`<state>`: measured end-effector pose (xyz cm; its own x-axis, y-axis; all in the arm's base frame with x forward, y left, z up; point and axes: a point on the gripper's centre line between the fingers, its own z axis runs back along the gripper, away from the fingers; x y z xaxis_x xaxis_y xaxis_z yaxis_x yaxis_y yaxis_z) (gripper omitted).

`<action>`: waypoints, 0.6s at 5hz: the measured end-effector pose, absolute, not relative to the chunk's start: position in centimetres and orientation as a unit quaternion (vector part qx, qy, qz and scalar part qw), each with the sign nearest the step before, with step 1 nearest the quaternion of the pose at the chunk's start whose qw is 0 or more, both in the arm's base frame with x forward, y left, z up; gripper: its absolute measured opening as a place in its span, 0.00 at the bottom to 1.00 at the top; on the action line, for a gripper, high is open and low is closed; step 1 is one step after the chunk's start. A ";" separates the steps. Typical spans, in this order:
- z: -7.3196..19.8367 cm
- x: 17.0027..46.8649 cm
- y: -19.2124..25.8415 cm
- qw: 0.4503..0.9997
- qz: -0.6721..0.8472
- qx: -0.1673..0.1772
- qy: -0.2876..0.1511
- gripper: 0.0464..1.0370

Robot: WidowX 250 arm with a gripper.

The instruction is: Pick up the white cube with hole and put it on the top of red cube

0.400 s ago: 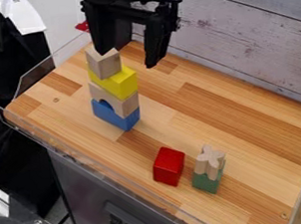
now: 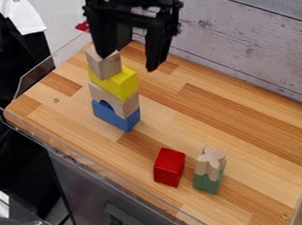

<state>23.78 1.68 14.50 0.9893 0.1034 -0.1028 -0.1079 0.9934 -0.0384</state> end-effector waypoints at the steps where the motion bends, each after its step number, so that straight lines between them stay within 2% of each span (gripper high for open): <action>1: 15.5 24.2 2.2 0.997 0.054 -0.010 0.046 0.96; 2: 16.3 24.5 3.0 0.998 0.053 0.004 0.039 0.96; 3: 15.3 24.4 4.8 0.996 0.066 0.003 0.062 0.96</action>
<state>24.35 4.78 15.31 0.9837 0.1313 -0.1232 -0.1306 0.9913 0.0138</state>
